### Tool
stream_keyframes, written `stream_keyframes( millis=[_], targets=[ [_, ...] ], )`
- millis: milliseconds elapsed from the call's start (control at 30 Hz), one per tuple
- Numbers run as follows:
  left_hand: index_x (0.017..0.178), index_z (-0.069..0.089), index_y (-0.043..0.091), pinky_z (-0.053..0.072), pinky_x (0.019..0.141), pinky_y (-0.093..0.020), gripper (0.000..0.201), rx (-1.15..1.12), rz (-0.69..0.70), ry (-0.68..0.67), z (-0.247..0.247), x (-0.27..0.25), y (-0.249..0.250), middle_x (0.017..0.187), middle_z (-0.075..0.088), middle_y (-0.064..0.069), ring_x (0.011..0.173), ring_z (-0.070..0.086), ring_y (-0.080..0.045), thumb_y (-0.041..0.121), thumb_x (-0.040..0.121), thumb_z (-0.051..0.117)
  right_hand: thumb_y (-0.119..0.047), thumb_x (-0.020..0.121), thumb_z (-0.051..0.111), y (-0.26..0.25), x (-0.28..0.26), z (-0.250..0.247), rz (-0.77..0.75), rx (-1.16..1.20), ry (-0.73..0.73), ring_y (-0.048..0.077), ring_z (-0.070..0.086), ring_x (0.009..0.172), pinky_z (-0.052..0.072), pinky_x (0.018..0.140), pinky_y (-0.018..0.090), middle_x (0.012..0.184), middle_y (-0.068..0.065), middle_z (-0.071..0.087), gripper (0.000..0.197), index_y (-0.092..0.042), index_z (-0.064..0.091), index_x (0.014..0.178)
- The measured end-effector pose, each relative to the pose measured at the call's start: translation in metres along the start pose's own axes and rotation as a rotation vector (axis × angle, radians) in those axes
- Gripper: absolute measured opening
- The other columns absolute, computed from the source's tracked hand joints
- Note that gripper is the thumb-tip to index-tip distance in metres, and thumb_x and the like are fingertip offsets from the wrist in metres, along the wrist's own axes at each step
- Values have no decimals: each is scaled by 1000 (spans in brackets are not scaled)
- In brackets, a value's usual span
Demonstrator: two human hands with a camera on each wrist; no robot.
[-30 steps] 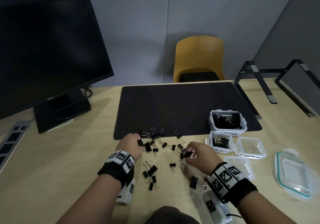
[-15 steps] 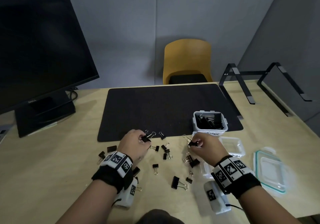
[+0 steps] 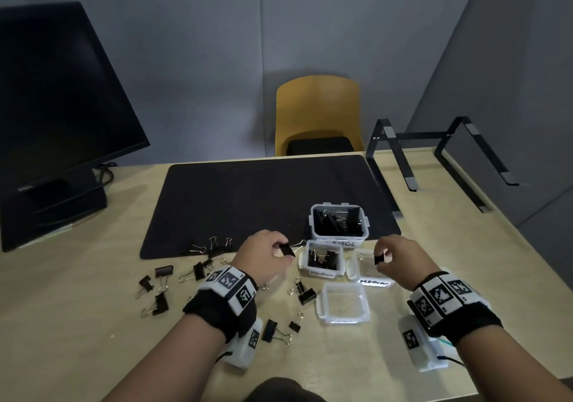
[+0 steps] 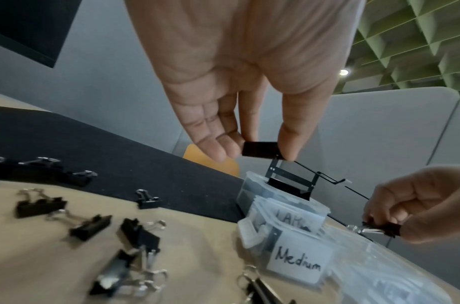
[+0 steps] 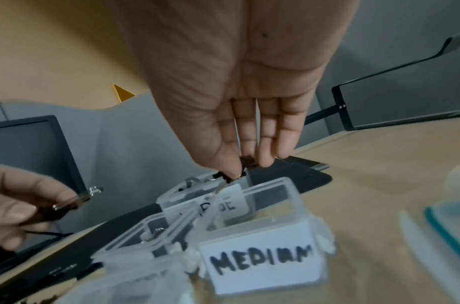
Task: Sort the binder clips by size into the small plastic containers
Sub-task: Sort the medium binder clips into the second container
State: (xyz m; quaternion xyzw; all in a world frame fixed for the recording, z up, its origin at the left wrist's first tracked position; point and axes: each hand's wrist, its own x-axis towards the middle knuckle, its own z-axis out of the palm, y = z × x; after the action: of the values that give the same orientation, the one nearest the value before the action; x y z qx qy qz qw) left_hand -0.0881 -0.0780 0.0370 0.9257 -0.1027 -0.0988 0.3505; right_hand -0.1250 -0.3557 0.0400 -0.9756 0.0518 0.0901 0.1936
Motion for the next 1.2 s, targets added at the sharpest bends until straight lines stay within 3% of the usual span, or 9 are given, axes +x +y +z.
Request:
stream_keyframes(
  millis=[200, 333, 567, 667, 867, 1033, 1200],
  targets=[
    [109, 64, 25, 48, 88, -29, 31, 28, 32, -51, 25, 5, 31, 100, 58, 8, 95, 57, -9, 33, 80, 68, -12, 75, 59, 25, 3, 2, -55, -66, -66, 15, 56, 90, 44, 77, 24, 91, -4, 63, 13, -26, 58, 74],
    [108, 62, 26, 46, 83, -25, 28, 59, 61, -82, 42, 8, 48, 96, 53, 11, 90, 55, -9, 33, 82, 67, -15, 80, 58, 33, 5, 9, -143, -113, -90, 17, 53, 98, 40, 83, 22, 96, -6, 67, 13, -21, 66, 88],
    [109, 59, 28, 47, 90, -33, 28, 115, 144, -165, 75, 19, 71, 108, 55, 9, 101, 53, -12, 29, 81, 64, -17, 83, 59, 47, 3, 12, -152, -5, -39, 19, 49, 112, 37, 97, 23, 117, 2, 51, 20, -15, 68, 102],
    [114, 58, 27, 40, 97, -37, 30, 224, 199, -208, 89, 28, 80, 117, 54, 6, 113, 45, -16, 27, 84, 61, -16, 84, 58, 50, 2, 11, -138, 11, -60, 18, 54, 107, 40, 94, 23, 114, 2, 53, 21, -14, 68, 102],
    [111, 59, 24, 32, 95, -33, 25, 414, 305, -226, 110, 38, 91, 121, 54, 6, 113, 40, -20, 31, 87, 58, -15, 84, 58, 50, 1, 12, -121, 46, -46, 17, 56, 101, 41, 89, 20, 112, 3, 55, 21, -12, 70, 101],
    [118, 62, 26, 30, 103, -37, 34, 490, 294, -213, 116, 36, 86, 125, 44, 4, 119, 33, -20, 44, 93, 46, -17, 85, 58, 49, 2, 13, -111, 46, -37, 16, 57, 99, 40, 87, 20, 114, 3, 54, 23, -12, 69, 104],
    [128, 55, 33, 26, 109, -42, 39, 495, 265, -262, 109, 28, 80, 134, 38, 1, 128, 26, -21, 46, 95, 41, -19, 86, 57, 48, 1, 13, -98, 25, -46, 17, 56, 102, 41, 89, 21, 117, 3, 53, 24, -12, 68, 106]
  ],
)
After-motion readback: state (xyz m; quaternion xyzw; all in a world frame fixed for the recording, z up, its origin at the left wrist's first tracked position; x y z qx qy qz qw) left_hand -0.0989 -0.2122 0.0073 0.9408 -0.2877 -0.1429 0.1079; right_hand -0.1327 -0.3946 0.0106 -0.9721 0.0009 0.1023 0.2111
